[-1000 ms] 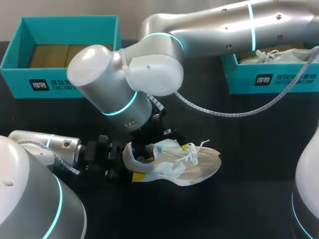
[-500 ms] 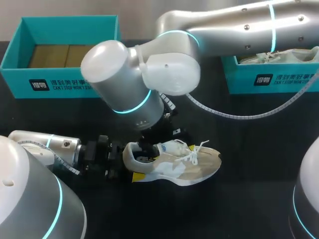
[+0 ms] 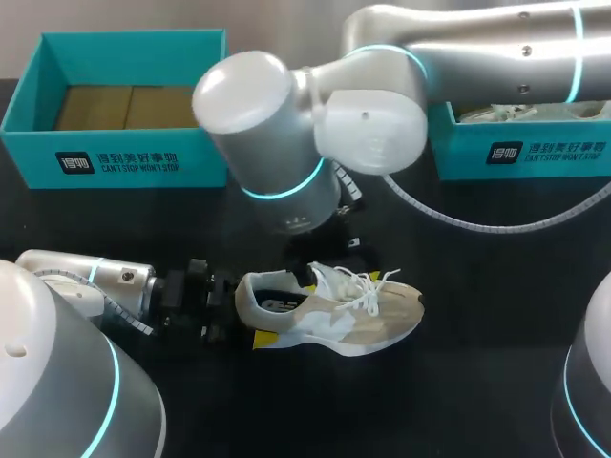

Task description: Take the shoe out of the shoebox, open the shoe tongue, remove and reinsert the insole, then place the shoe into the shoebox

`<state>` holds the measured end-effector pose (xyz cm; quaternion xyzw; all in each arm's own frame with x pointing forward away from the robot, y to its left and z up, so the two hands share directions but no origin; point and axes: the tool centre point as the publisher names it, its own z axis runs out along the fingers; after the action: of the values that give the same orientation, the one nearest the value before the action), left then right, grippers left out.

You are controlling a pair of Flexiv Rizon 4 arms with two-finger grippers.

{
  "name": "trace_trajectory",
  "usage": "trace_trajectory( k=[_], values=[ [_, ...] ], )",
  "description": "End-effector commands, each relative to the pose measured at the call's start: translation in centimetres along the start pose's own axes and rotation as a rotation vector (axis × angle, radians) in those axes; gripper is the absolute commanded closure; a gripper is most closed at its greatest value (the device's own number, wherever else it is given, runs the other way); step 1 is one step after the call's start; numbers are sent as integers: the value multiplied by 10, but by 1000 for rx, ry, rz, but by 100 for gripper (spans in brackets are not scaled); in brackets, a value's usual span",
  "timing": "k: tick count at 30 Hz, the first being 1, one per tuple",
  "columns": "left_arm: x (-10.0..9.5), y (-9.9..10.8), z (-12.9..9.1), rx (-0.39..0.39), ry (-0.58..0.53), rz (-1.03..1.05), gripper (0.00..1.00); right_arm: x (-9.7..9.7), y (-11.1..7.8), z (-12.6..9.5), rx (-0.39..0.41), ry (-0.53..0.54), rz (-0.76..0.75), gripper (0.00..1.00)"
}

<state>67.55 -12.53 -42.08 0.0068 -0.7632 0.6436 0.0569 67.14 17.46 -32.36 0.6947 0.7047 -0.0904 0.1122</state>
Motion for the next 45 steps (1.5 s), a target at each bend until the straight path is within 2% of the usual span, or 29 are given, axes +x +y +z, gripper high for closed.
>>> trace_trajectory(
  k=[1, 5, 14, 18, 20, 21, 25, 28, 33, 36, 38, 45],
  values=[
    [-1, 4, 3, 0, -2, 0, 100, 7, 1, 7, 14, 32, 520, 7],
    [-1, 4, 3, 0, -2, 0, 100, 19, 4, 12, 37, 40, 471, 10],
    [-1, 4, 3, 0, -2, 0, 100, 25, 4, 14, 56, 29, 448, 10],
    [-1, 4, 3, 0, -2, 0, 100, 21, 1, 15, 63, 33, 459, 24],
    [-1, 4, 3, 0, -2, 0, 100, 17, 2, 14, 66, 33, 466, 48],
    [-1, 4, 3, 0, -2, 0, 100, 16, 2, 14, 66, 32, 467, 56],
    [-1, 4, 3, 0, -2, 0, 100, 8, 1, 10, 62, 31, 479, 74],
    [-1, 4, 3, 0, -2, 0, 100, 5, 2, 6, 56, 28, 484, 80],
    [-1, 4, 3, 0, -2, 0, 100, 5, 3, 3, 48, 29, 457, 82],
    [-1, 4, 3, 0, -2, 0, 100, 8, 4, 5, 54, 39, 442, 89],
    [-1, 4, 3, 0, -2, 0, 100, 9, 4, 6, 58, 45, 436, 100],
    [-1, 4, 3, 0, -2, 0, 100, -2, 2, 7, 74, 95, 403, 100]
  ],
)
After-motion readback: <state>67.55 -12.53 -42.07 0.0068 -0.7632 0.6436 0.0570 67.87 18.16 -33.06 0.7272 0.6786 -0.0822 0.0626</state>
